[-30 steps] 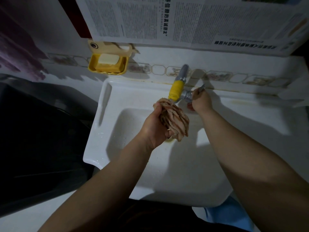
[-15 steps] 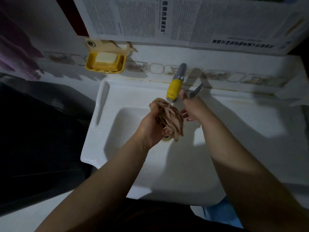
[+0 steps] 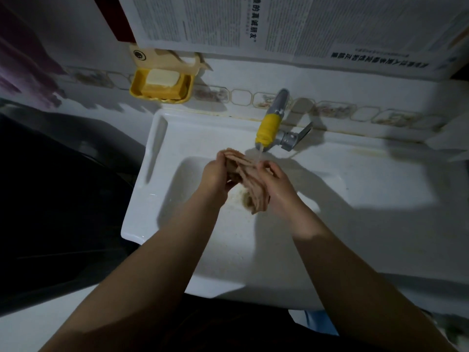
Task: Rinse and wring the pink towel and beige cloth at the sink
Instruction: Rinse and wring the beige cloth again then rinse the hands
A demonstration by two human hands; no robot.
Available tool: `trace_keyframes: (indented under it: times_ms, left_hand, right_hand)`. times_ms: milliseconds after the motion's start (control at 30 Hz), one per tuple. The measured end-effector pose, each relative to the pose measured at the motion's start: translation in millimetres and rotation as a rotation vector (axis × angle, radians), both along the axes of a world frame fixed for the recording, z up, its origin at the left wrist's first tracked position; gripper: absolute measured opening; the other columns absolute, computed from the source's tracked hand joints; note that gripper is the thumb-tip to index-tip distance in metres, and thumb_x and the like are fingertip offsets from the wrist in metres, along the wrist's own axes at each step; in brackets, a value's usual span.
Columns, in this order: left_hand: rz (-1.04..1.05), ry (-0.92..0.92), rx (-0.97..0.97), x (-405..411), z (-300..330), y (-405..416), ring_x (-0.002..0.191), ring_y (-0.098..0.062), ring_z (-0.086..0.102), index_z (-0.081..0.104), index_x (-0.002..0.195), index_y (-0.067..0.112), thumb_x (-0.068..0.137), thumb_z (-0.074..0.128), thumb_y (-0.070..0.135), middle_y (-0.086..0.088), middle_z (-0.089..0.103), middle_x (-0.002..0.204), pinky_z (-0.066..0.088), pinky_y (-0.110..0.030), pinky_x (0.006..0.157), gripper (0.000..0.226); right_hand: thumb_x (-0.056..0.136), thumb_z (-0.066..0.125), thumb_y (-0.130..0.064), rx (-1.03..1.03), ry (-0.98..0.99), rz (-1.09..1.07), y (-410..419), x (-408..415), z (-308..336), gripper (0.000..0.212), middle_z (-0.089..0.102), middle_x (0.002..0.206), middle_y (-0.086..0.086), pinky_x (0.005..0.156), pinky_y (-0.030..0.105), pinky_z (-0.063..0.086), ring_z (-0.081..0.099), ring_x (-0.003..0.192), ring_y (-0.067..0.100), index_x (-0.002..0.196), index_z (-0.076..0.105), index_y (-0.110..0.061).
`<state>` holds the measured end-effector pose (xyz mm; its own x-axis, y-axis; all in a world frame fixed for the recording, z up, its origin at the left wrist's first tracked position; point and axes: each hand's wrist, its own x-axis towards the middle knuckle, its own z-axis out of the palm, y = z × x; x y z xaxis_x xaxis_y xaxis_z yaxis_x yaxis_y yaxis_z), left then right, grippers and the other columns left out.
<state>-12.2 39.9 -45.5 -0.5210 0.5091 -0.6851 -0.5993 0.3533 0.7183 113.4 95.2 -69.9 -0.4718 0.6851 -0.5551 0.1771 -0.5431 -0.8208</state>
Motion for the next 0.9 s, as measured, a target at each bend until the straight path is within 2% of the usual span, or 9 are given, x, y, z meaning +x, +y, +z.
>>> trace_keyframes:
  times_ms: [100, 233, 433, 500, 567, 633, 700, 767, 900]
  left_hand:
    - [-0.105, 0.214, -0.070, -18, -2, 13, 0.070, -0.029, 0.060, 0.058, 0.081, 0.009, 0.100, 0.041, 0.036, -0.016, 0.061, 0.080, 0.049, -0.032, 0.058, 0.038]
    - [-0.223, 0.423, -0.122, -31, -3, 20, 0.055, -0.022, 0.054, 0.050, 0.066, 0.017, 0.101, 0.039, 0.035, -0.006, 0.054, 0.065, 0.046, -0.025, 0.045, 0.041]
    - [-0.375, 0.104, -0.118, -14, -24, -3, 0.030, -0.019, 0.042, 0.057, 0.094, 0.003, 0.103, 0.036, 0.034, -0.011, 0.046, 0.054, 0.038, -0.024, 0.037, 0.039]
    - [-0.274, -0.028, -0.108, 8, -24, -4, 0.032, -0.015, 0.044, 0.051, 0.094, 0.000, 0.100, 0.040, 0.020, -0.008, 0.046, 0.053, 0.048, -0.033, 0.042, 0.024]
    - [-0.009, -0.191, 0.276, 34, -8, 0, 0.067, -0.015, 0.063, 0.051, 0.090, -0.008, 0.083, 0.055, 0.001, -0.011, 0.062, 0.071, 0.055, -0.034, 0.072, 0.012]
    - [0.233, -0.453, 0.296, 43, -8, 7, 0.088, -0.013, 0.065, 0.057, 0.096, -0.009, 0.069, 0.077, 0.009, -0.019, 0.066, 0.081, 0.051, -0.018, 0.078, 0.038]
    - [-0.073, -0.241, -0.016, 49, -17, 5, 0.044, -0.013, 0.060, 0.059, 0.089, 0.006, 0.084, 0.063, 0.048, -0.005, 0.059, 0.048, 0.047, -0.022, 0.039, 0.042]
    - [-0.209, -0.196, -0.220, 39, -24, 1, 0.034, -0.019, 0.043, 0.055, 0.087, 0.005, 0.088, 0.036, 0.067, -0.009, 0.046, 0.045, 0.035, -0.021, 0.038, 0.065]
    - [-0.162, -0.040, -0.238, 40, -18, 4, 0.024, -0.018, 0.039, 0.057, 0.078, 0.000, 0.095, 0.036, 0.055, -0.008, 0.045, 0.038, 0.036, -0.021, 0.035, 0.062]
  right_hand:
    - [0.058, 0.080, -0.047, -0.019, -0.079, 0.194, -4, 10, -9, 0.048, 0.069, 0.097, 0.008, 0.065, 0.037, 0.055, 0.070, 0.079, 0.023, 0.099, 0.057, -0.034]
    - [0.080, 0.071, -0.026, 0.011, -0.296, 0.530, 2, 20, -9, 0.034, 0.071, 0.095, 0.005, 0.066, 0.027, 0.053, 0.068, 0.080, 0.016, 0.111, 0.062, -0.014]
    - [0.092, 0.040, 0.002, -0.223, 0.161, 0.053, 14, 5, 15, 0.041, 0.043, 0.130, 0.040, 0.081, 0.042, 0.041, 0.048, 0.111, 0.040, 0.130, 0.037, 0.017]
    - [0.091, 0.050, 0.000, -0.103, 0.073, -0.023, -1, -13, 18, 0.048, 0.051, 0.124, 0.034, 0.083, 0.045, 0.044, 0.052, 0.106, 0.035, 0.136, 0.034, 0.004]
    - [0.091, 0.058, -0.010, 0.147, -0.018, 0.060, -20, -24, 17, 0.061, 0.053, 0.130, 0.005, 0.100, 0.030, 0.041, 0.050, 0.118, 0.017, 0.143, 0.028, -0.023]
    - [0.094, 0.055, -0.020, 0.332, 0.016, 0.192, -28, -30, 7, 0.047, 0.047, 0.129, -0.020, 0.101, 0.013, 0.035, 0.045, 0.121, -0.001, 0.133, 0.037, -0.041]
    - [0.097, 0.047, -0.029, 0.370, -0.028, 0.137, -21, -36, 5, 0.016, 0.061, 0.114, -0.017, 0.097, 0.023, 0.041, 0.056, 0.109, 0.004, 0.102, 0.057, -0.041]
    - [0.097, 0.043, -0.037, 0.361, -0.097, 0.055, -13, -45, 1, 0.025, 0.065, 0.083, -0.011, 0.088, 0.032, 0.046, 0.061, 0.086, 0.010, 0.078, 0.057, -0.034]
    - [0.096, 0.040, -0.040, 0.299, -0.221, -0.062, -4, -64, 1, 0.040, 0.054, 0.060, -0.007, 0.067, 0.029, 0.043, 0.054, 0.062, 0.011, 0.060, 0.048, -0.025]
